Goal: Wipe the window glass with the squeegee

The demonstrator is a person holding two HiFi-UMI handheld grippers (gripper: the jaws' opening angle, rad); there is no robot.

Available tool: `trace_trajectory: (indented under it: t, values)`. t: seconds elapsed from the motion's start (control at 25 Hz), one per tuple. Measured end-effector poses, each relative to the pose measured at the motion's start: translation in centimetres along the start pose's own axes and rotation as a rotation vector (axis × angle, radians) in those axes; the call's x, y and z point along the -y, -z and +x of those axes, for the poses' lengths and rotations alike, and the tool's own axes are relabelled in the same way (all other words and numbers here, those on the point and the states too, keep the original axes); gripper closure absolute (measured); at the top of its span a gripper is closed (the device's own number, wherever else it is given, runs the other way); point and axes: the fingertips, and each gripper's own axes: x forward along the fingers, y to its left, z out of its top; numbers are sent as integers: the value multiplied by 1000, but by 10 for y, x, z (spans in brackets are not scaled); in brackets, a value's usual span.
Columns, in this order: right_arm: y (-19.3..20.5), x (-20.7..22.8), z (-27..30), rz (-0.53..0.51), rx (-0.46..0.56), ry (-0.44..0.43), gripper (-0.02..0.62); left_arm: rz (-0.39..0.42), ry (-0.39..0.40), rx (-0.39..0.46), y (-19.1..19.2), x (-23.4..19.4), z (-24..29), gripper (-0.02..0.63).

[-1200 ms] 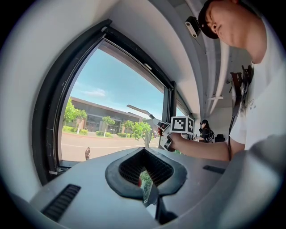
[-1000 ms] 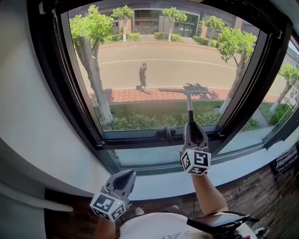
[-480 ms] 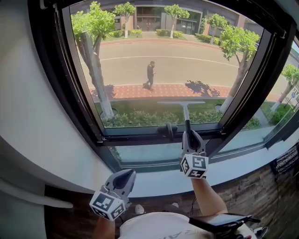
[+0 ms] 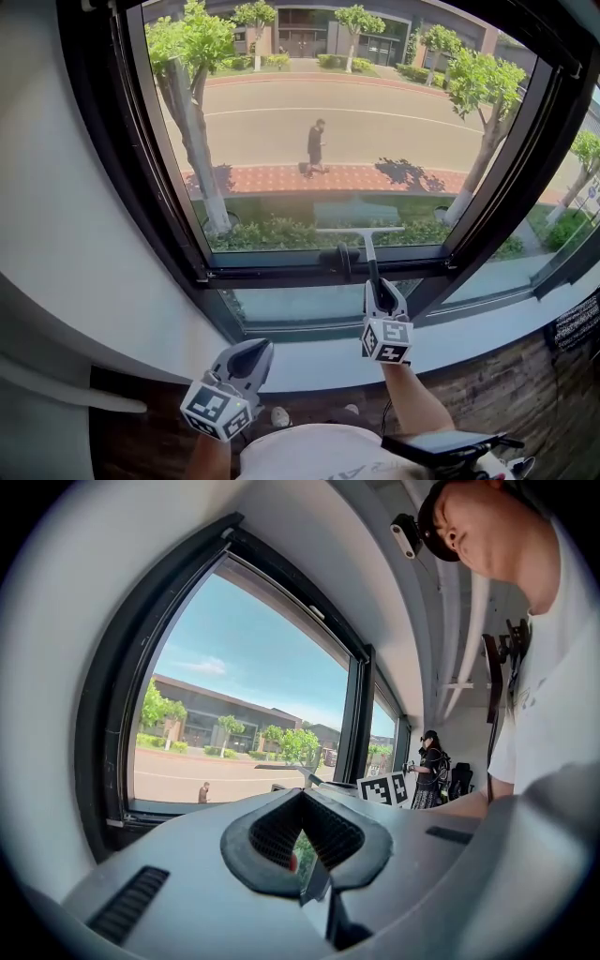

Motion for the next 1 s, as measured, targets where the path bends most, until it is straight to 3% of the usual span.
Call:
trace_trajectory:
  t: [0.52, 1.0]
  values:
    - [34, 0, 3, 22, -80, 12, 492, -19, -9, -13, 8, -9, -1, 588]
    - [-18, -27, -48, 104, 55, 45, 492, -3, 19, -17, 17, -39, -14, 588]
